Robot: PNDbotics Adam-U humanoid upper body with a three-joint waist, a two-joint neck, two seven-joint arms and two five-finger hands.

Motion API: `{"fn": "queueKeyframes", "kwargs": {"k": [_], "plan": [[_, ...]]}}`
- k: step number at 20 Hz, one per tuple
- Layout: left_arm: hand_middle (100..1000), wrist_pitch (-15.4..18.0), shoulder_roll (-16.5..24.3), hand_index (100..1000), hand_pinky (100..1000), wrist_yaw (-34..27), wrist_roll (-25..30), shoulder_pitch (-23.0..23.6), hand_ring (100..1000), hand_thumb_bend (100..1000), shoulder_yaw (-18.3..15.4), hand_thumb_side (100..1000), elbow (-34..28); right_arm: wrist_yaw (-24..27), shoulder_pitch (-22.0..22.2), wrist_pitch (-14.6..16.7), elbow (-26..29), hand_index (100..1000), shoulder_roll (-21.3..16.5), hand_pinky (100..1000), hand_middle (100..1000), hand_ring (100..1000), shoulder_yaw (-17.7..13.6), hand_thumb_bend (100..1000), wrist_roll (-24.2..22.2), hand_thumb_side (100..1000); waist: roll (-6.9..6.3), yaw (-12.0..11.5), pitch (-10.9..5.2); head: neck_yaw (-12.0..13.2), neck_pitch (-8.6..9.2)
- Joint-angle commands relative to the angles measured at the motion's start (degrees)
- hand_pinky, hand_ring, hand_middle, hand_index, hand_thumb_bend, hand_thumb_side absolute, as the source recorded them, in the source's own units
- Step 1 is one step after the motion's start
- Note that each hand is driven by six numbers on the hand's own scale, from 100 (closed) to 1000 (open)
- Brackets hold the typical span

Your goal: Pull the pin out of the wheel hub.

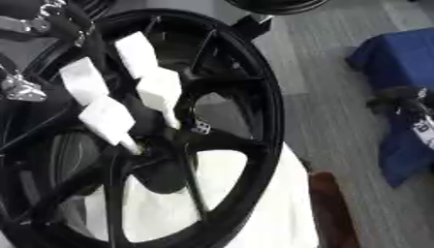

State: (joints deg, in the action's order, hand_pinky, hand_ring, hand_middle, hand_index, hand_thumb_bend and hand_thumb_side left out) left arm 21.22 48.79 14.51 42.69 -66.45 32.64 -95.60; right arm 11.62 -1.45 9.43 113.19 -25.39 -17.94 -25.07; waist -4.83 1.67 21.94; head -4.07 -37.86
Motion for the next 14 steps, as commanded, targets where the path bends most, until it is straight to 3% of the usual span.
{"fn": "queueKeyframes", "kwargs": {"k": [1,5,14], "plan": [[676,9.9,0.9,768,818,0.6,9.3,-0.6,752,331,-0.5,104,0.0,-0.5,-0.2,0.1,1.4,754,-0.7,938,584,771,-0.1,100,-0.2,686,0.29,0.1,-0.92,0.2,0.82],[744,10.4,1.4,814,835,1.2,9.3,-0.1,786,436,-0.4,104,0.3,-0.7,-0.1,0.1,1.4,754,-0.6,939,584,771,-0.1,100,-0.3,690,0.26,0.0,-0.8,0.1,0.85],[757,11.4,1.2,826,840,3.4,9.3,-0.3,797,479,-0.9,108,1.3,-1.0,0.1,-0.1,1.4,754,-0.5,939,584,771,0.1,100,-0.6,693,0.27,-0.1,-0.96,0.3,0.99]]}}
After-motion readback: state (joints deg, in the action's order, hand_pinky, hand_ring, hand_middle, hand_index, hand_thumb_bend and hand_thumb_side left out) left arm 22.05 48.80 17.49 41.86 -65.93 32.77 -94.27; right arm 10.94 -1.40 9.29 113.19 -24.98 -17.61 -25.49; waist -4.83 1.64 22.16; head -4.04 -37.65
